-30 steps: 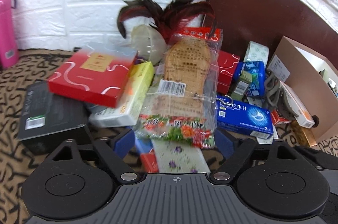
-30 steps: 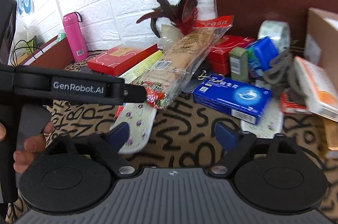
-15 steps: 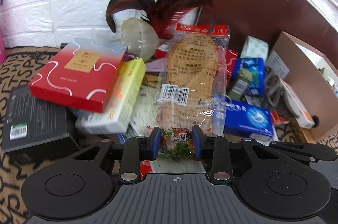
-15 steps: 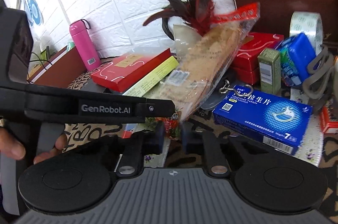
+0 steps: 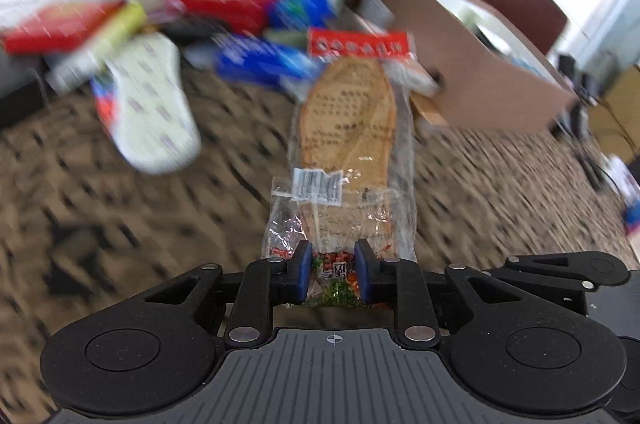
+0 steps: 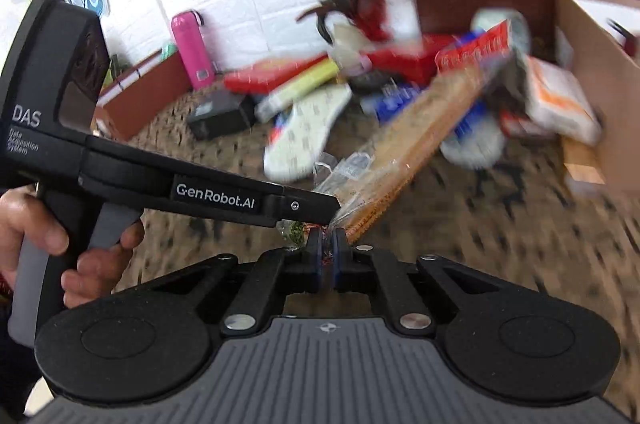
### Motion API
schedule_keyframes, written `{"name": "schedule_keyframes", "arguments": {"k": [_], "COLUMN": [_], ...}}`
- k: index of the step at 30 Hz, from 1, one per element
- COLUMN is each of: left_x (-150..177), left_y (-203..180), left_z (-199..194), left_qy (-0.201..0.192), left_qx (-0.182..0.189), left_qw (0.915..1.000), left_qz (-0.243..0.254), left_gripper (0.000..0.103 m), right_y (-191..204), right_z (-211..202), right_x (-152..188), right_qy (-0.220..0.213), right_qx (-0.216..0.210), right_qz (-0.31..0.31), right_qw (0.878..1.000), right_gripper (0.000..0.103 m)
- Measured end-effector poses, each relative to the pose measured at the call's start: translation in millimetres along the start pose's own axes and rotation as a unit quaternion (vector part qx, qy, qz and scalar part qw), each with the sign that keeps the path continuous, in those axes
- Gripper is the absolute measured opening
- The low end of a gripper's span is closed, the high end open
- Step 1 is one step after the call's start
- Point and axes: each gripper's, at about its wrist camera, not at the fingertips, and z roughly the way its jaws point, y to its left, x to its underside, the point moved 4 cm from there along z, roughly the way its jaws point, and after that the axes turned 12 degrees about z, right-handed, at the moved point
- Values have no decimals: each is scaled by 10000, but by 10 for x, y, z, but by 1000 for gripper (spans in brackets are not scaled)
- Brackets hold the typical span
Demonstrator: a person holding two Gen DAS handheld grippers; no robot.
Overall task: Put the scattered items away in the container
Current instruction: 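Close the left gripper on the bagged brown insole and lift it, then carry the bagged insole with the left gripper over the cardboard box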
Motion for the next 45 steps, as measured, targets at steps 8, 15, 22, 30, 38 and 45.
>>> {"name": "schedule_keyframes", "arguments": {"k": [8, 15, 22, 30, 38, 45], "left_x": [20, -187, -241, -339, -292, -291], "left_y": [-199, -36, 7, -94, -158, -439], "left_z": [-56, 155, 412, 565, 511, 118], "left_qy": [-159, -23, 170, 214, 210, -132], "left_qx": [-260, -318, -2, 227, 94, 119], "left_qw": [9995, 9995, 9998, 9989, 9994, 9991], "left_qz": [82, 63, 54, 348, 275, 383], "left_gripper": [69, 75, 76, 50, 38, 33], "right_y": [-338, -454, -563, -603, -618, -516], "right_z": [-490, -380, -183, 117, 58, -381], "right_x": [439, 271, 125, 16, 21, 95], "right_qy": [-93, -371, -393, -232, -220, -444], "right_qx": [515, 555, 624, 574, 514, 437], "right_qz": [731, 992, 1059, 961, 1114, 935], "right_qw": [9959, 9928, 9916, 9934, 9922, 9937], "right_gripper": [30, 45, 45, 37, 28, 16]}}
